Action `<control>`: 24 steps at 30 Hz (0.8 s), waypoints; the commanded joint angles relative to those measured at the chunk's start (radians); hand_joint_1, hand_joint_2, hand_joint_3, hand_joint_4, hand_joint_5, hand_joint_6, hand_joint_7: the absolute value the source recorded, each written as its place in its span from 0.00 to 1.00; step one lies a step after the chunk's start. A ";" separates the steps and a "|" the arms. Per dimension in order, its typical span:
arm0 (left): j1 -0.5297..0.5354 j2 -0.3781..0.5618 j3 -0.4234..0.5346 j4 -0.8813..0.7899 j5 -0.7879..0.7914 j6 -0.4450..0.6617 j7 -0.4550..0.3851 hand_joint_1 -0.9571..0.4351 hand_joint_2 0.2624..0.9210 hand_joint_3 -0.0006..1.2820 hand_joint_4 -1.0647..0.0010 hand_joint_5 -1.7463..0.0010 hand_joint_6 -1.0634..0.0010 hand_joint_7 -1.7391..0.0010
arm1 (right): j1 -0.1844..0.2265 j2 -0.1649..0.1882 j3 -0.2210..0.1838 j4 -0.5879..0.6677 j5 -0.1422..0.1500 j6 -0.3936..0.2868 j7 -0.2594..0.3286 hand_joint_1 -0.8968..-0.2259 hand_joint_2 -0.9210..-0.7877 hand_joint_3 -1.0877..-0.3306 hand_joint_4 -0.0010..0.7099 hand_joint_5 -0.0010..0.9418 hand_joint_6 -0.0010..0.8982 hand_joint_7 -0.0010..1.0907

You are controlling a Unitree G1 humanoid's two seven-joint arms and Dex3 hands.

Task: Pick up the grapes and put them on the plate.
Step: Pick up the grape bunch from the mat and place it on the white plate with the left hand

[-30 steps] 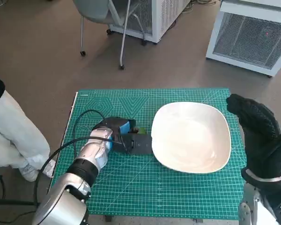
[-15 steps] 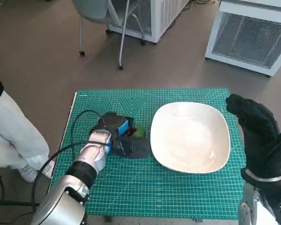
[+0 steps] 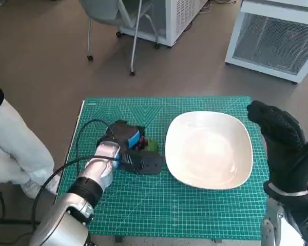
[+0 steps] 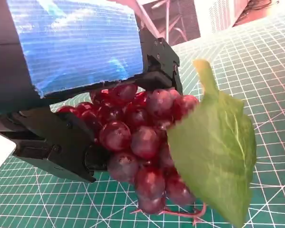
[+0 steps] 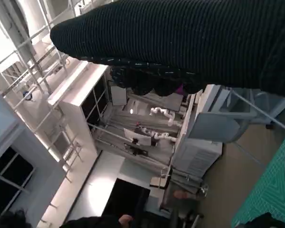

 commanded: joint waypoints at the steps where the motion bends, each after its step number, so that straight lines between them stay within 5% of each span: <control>1: 0.008 0.015 0.010 -0.021 -0.005 0.000 -0.011 0.69 1.00 0.24 0.63 0.12 0.62 0.23 | 0.004 -0.005 0.002 0.014 -0.003 0.006 0.005 0.55 0.00 0.59 0.60 0.00 0.05 0.55; 5: 0.006 0.015 0.012 -0.016 -0.008 -0.001 -0.015 0.69 1.00 0.24 0.64 0.15 0.64 0.18 | 0.004 -0.006 0.001 0.016 -0.002 0.004 0.006 0.55 0.00 0.59 0.60 0.00 0.06 0.55; 13: 0.006 0.020 0.015 -0.021 -0.009 -0.009 -0.016 0.69 1.00 0.20 0.60 0.10 0.53 0.33 | 0.002 -0.006 0.000 0.020 0.003 0.002 0.011 0.55 0.00 0.59 0.60 0.00 0.06 0.55; 24: 0.013 0.040 0.035 -0.068 -0.021 -0.019 -0.020 0.69 1.00 0.20 0.57 0.10 0.56 0.33 | -0.005 -0.004 0.000 0.031 0.006 -0.002 0.015 0.55 0.00 0.59 0.60 0.00 0.06 0.55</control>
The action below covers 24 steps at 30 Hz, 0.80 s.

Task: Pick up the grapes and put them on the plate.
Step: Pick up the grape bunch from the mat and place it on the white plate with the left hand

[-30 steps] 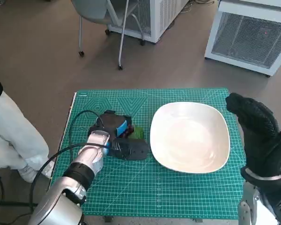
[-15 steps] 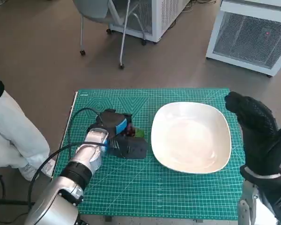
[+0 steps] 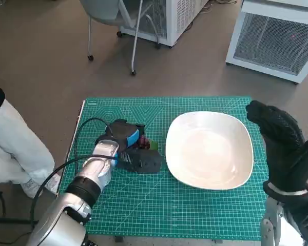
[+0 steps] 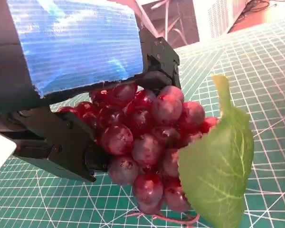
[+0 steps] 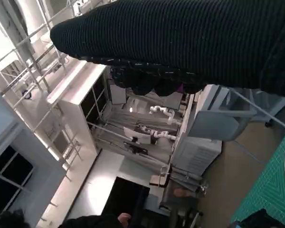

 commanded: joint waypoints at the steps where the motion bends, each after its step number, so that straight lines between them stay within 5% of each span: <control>1: 0.010 0.026 0.019 -0.041 -0.011 -0.009 -0.005 0.69 1.00 0.20 0.57 0.10 0.56 0.32 | -0.001 -0.004 0.000 0.019 0.005 0.001 0.010 0.55 0.00 0.59 0.60 0.00 0.06 0.55; 6: 0.020 0.045 0.035 -0.086 -0.024 -0.017 -0.019 0.69 1.00 0.23 0.62 0.14 0.61 0.22 | -0.002 -0.003 0.002 0.020 0.004 0.000 0.009 0.55 0.00 0.60 0.60 0.00 0.06 0.55; 13: 0.043 0.080 0.062 -0.192 -0.030 -0.014 -0.053 0.69 0.95 0.28 0.71 0.02 0.51 0.33 | -0.003 0.000 0.004 0.019 0.003 0.000 0.008 0.55 0.00 0.60 0.60 0.00 0.06 0.55; 24: 0.108 0.180 0.127 -0.506 -0.020 0.020 -0.123 0.69 1.00 0.13 0.51 0.16 0.44 0.38 | -0.009 0.001 0.003 0.031 0.004 -0.005 0.009 0.54 0.00 0.60 0.60 0.00 0.06 0.55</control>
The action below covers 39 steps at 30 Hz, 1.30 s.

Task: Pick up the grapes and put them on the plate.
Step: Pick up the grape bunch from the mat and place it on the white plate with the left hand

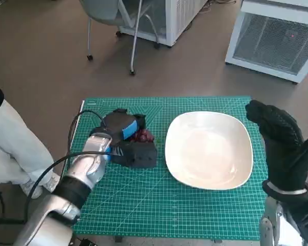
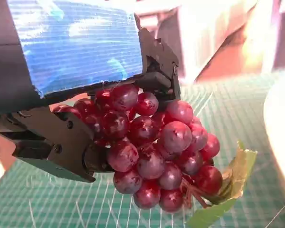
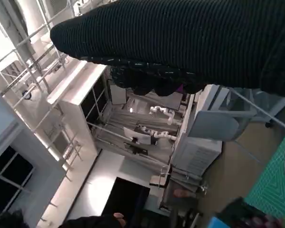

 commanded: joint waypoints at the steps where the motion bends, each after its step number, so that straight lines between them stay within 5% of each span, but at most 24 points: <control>1: 0.035 0.056 0.040 -0.151 0.008 0.015 -0.026 0.69 1.00 0.12 0.49 0.17 0.44 0.38 | 0.000 0.000 0.002 0.017 0.004 0.002 0.007 0.54 0.00 0.60 0.60 0.00 0.06 0.55; 6: 0.064 0.093 0.081 -0.279 0.009 0.024 -0.044 0.70 1.00 0.13 0.48 0.22 0.49 0.32 | -0.001 0.002 0.003 0.018 0.004 0.000 0.008 0.55 0.00 0.60 0.60 0.00 0.06 0.55; 11: 0.081 0.117 0.127 -0.405 0.009 0.057 -0.079 0.80 0.99 0.12 0.45 0.22 0.44 0.55 | -0.005 0.002 0.003 0.024 0.007 -0.003 0.011 0.55 0.00 0.60 0.60 0.00 0.06 0.55; 15: 0.091 0.129 0.161 -0.490 0.009 0.079 -0.104 0.72 0.97 0.08 0.39 0.25 0.35 0.47 | -0.007 0.002 0.003 0.028 0.011 -0.002 0.014 0.55 0.00 0.60 0.60 0.00 0.06 0.54; 23: 0.111 0.133 0.208 -0.620 0.026 0.126 -0.130 0.69 0.98 0.04 0.28 0.36 0.38 0.37 | -0.011 0.005 0.004 0.036 0.012 -0.006 0.017 0.55 0.00 0.60 0.60 0.00 0.06 0.54; 39: 0.095 0.078 0.212 -0.634 0.019 0.109 -0.139 0.69 1.00 0.02 0.30 0.37 0.36 0.35 | -0.013 0.005 0.002 0.040 0.019 -0.011 0.022 0.57 0.00 0.60 0.61 0.00 0.06 0.54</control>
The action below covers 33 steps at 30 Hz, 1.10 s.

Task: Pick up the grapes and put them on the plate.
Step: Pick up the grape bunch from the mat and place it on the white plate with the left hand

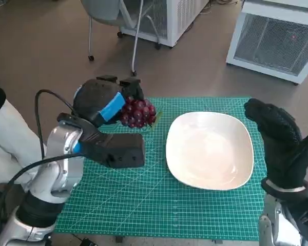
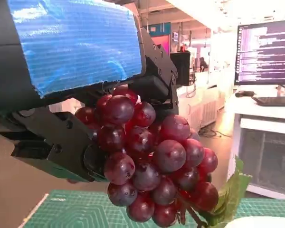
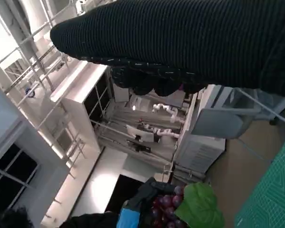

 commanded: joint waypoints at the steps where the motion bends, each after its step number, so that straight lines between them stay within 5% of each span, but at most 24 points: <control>1: -0.020 -0.023 -0.012 0.009 -0.001 -0.024 -0.007 0.69 1.00 0.02 0.30 0.37 0.36 0.35 | 0.006 0.002 0.000 0.011 0.011 0.007 0.007 0.57 0.00 0.60 0.61 0.00 0.06 0.54; 15: -0.135 -0.154 -0.109 0.059 0.042 -0.063 -0.025 0.69 0.98 0.08 0.40 0.23 0.36 0.43 | 0.021 -0.009 -0.011 -0.012 -0.001 0.009 -0.005 0.56 0.00 0.59 0.60 0.00 0.06 0.54; 26: -0.215 -0.255 -0.140 0.184 0.009 -0.167 0.007 0.69 0.96 0.09 0.34 0.35 0.42 0.31 | 0.049 -0.007 -0.022 -0.044 -0.006 0.005 -0.019 0.57 0.00 0.59 0.60 0.00 0.06 0.54; 33: -0.262 -0.315 -0.151 0.292 -0.008 -0.196 0.012 0.69 0.94 0.09 0.33 0.29 0.36 0.40 | 0.064 -0.005 -0.029 -0.065 -0.010 0.008 -0.029 0.56 0.00 0.59 0.60 0.00 0.05 0.54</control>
